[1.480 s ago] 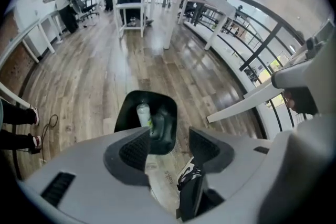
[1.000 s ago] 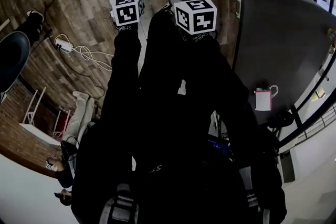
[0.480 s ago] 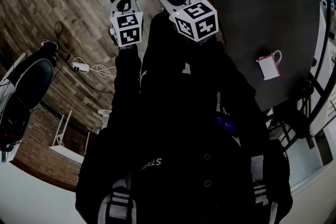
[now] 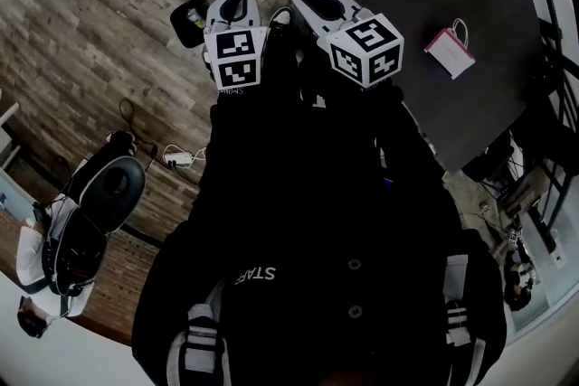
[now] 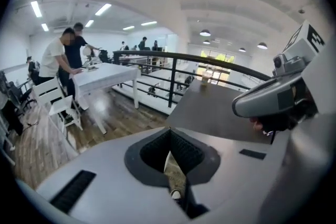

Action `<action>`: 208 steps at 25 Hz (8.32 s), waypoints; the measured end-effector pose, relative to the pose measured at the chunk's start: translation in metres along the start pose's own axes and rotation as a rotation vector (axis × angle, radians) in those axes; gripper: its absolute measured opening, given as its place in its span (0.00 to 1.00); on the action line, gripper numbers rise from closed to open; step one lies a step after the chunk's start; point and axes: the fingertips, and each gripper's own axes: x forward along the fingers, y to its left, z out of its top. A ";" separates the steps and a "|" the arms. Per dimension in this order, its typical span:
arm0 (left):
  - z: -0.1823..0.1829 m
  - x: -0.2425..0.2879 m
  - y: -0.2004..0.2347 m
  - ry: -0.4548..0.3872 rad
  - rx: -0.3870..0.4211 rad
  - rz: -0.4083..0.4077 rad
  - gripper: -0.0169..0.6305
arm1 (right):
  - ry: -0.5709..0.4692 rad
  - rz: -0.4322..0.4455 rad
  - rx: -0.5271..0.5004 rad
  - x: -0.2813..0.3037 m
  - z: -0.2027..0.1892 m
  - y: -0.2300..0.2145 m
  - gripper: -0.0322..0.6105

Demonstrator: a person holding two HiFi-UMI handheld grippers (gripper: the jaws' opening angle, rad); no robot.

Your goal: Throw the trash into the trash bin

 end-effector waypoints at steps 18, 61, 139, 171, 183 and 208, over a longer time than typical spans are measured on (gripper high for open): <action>0.111 0.006 -0.310 -0.109 0.291 -0.501 0.03 | -0.422 -0.575 0.254 -0.302 -0.028 -0.126 0.07; 0.198 -0.068 -0.530 -0.373 0.393 -0.795 0.03 | -0.737 -1.002 0.172 -0.537 -0.027 -0.153 0.07; -0.064 0.070 -0.589 0.305 0.989 -1.229 0.03 | -0.448 -0.830 0.593 -0.480 -0.218 -0.248 0.07; 0.077 0.027 -0.351 -0.066 0.382 -0.751 0.03 | -0.346 -0.517 0.331 -0.325 -0.086 -0.191 0.07; 0.076 0.002 -0.102 -0.106 0.123 -0.416 0.03 | -0.163 -0.250 0.149 -0.125 0.007 -0.109 0.07; -0.116 -0.024 0.174 -0.024 -0.395 -0.004 0.03 | 0.213 0.132 -0.114 0.175 0.002 0.045 0.07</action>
